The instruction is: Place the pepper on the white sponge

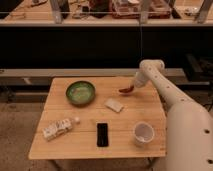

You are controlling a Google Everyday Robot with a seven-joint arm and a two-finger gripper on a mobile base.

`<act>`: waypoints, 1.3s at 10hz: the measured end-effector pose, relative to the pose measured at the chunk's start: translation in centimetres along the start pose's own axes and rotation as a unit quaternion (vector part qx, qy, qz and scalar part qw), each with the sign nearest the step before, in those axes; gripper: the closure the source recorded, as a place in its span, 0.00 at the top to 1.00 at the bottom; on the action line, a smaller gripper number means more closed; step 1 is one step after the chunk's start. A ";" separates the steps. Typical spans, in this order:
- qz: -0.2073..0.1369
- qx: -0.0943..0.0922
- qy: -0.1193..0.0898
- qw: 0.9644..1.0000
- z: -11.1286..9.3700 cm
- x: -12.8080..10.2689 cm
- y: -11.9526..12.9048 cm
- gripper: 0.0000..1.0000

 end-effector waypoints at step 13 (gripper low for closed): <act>-0.104 -0.032 -0.058 0.992 -0.2 -10.1 7.3 0.23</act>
